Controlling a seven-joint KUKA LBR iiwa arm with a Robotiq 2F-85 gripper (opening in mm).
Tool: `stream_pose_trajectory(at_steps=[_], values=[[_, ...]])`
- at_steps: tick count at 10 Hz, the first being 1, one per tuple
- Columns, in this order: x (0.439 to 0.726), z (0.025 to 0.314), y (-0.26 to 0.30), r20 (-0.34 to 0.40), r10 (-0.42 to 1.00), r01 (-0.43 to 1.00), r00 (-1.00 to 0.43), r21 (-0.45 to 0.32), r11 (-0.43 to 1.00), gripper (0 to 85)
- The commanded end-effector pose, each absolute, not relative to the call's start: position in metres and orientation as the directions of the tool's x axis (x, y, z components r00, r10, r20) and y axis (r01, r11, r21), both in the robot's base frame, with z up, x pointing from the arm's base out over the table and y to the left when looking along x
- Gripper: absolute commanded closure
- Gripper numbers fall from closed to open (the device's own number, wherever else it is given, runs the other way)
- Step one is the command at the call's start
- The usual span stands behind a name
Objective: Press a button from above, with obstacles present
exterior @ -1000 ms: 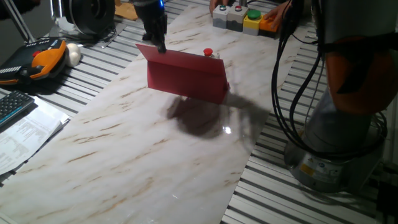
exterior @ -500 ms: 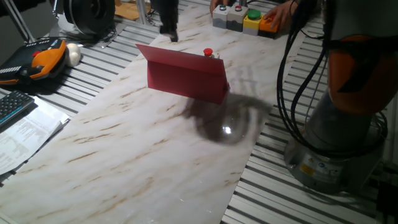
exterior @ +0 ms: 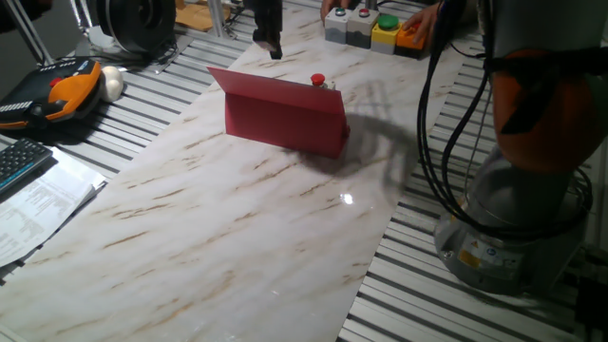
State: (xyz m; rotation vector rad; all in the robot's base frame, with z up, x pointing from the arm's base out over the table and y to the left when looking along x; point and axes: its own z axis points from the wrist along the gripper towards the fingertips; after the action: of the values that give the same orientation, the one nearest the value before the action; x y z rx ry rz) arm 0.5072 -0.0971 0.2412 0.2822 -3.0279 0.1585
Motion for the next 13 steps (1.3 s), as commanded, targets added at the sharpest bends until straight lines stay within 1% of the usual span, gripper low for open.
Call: stream_pose_trajectory(at_steps=[1,2,3,4,5,8,11,13], values=[[0.507,0.241,-0.097,0.1,-0.15,-0.162,-0.984,-0.119,0.98,85.0],[0.507,0.241,-0.097,0.091,-0.148,-0.163,-0.985,-0.186,0.969,85.0],[0.507,0.241,-0.097,0.072,-0.117,-0.128,-0.991,-0.19,0.973,85.0],[0.507,0.241,-0.097,0.021,-0.102,-0.104,-0.995,-0.18,0.978,85.0],[0.507,0.241,-0.097,-0.009,-0.097,-0.094,-0.995,-0.185,0.978,85.0],[0.507,0.241,-0.097,0.017,-0.151,-0.152,-0.988,-0.146,0.978,85.0],[0.519,0.23,-0.149,0.046,-0.209,-0.212,-0.977,-0.084,0.974,85.0],[0.517,0.216,-0.17,0.062,-0.201,-0.206,-0.978,-0.075,0.976,85.0]])
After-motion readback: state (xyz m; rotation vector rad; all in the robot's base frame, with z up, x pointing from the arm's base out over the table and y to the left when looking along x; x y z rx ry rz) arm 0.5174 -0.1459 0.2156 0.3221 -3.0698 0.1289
